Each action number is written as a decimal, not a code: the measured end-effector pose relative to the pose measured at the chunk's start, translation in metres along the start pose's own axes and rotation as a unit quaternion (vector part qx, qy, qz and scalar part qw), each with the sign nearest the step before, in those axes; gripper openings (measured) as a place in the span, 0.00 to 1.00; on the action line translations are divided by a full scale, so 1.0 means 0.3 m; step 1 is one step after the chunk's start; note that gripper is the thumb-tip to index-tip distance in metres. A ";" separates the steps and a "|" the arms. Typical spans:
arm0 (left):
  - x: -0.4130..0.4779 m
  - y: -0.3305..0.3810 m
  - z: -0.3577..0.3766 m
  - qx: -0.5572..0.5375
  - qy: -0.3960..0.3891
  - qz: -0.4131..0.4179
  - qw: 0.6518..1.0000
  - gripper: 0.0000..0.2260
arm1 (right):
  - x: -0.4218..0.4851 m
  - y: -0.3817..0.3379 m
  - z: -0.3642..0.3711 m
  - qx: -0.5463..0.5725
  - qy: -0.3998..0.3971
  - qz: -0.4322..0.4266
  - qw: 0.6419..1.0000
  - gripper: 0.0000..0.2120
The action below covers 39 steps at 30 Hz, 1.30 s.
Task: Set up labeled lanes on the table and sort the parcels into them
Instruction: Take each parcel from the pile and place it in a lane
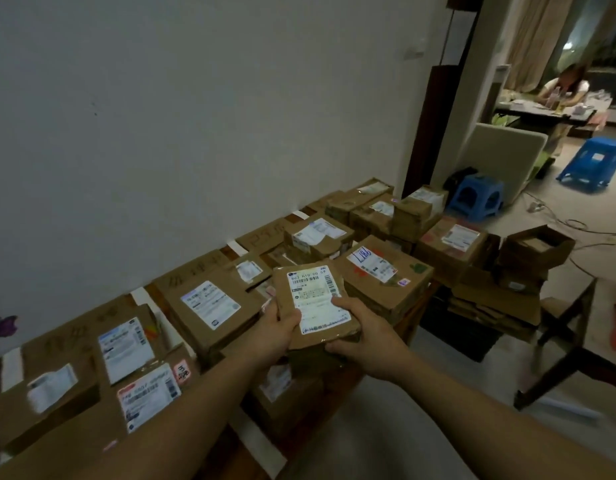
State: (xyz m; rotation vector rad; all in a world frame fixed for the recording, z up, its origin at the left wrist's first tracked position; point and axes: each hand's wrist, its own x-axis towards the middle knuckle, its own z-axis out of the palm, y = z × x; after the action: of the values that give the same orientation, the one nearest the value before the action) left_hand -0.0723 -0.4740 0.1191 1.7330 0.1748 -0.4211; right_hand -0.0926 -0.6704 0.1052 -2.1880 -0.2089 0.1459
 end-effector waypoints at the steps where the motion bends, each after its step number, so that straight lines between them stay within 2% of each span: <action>1: 0.037 0.005 -0.014 0.003 0.008 0.000 1.000 0.22 | 0.052 0.004 -0.006 -0.010 -0.014 -0.008 1.000 0.35; 3: 0.112 0.015 -0.045 0.020 0.025 0.010 0.999 0.22 | 0.166 0.018 -0.019 -0.027 -0.044 -0.029 0.998 0.35; 7: 0.258 0.013 -0.081 0.078 0.090 0.013 0.993 0.20 | 0.392 0.070 -0.023 -0.020 -0.100 -0.087 0.991 0.25; 11: 0.378 -0.021 -0.115 0.108 0.199 -0.003 0.974 0.20 | 0.601 0.141 0.006 -0.010 -0.152 -0.136 0.979 0.32; 13: 0.422 -0.067 -0.154 0.232 0.266 -0.037 0.935 0.18 | 0.695 0.178 0.028 -0.006 -0.180 -0.162 0.970 0.33; 15: 0.445 -0.133 -0.195 0.401 0.245 -0.105 0.877 0.23 | 0.773 0.209 0.057 0.007 -0.203 -0.173 0.964 0.34; 17: 0.455 -0.197 -0.221 0.468 0.201 -0.177 0.842 0.27 | 0.840 0.232 0.087 0.033 -0.229 -0.163 0.959 0.35; 19: 0.458 -0.231 -0.231 0.477 0.194 -0.207 0.832 0.29 | 0.886 0.246 0.124 0.049 -0.257 -0.143 0.954 0.36; 23: 0.466 -0.241 -0.242 0.505 0.191 -0.211 0.815 0.31 | 0.901 0.252 0.169 0.038 -0.276 -0.129 0.952 0.37; 26: 0.467 -0.243 -0.256 0.500 0.183 -0.212 0.819 0.32 | 0.897 0.230 0.154 -0.061 -0.264 -0.169 0.948 0.41; 30: 0.449 -0.182 -0.289 0.479 0.161 -0.212 0.836 0.34 | 0.929 0.103 0.145 -0.196 -0.207 -0.210 0.935 0.38; 35: 0.272 -0.055 -0.419 0.460 0.260 -0.155 0.835 0.32 | 0.864 -0.154 0.219 -0.246 -0.196 -0.266 0.911 0.43; 39: -0.027 -0.042 -0.564 0.453 0.333 -0.152 0.813 0.31 | 0.701 -0.425 0.368 -0.249 -0.221 -0.345 0.877 0.37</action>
State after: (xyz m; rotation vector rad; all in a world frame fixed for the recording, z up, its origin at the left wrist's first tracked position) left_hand -0.0534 -0.3059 0.1364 2.7772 0.8840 -0.0805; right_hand 0.0809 -0.4668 0.1381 -2.3986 -1.3998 0.1996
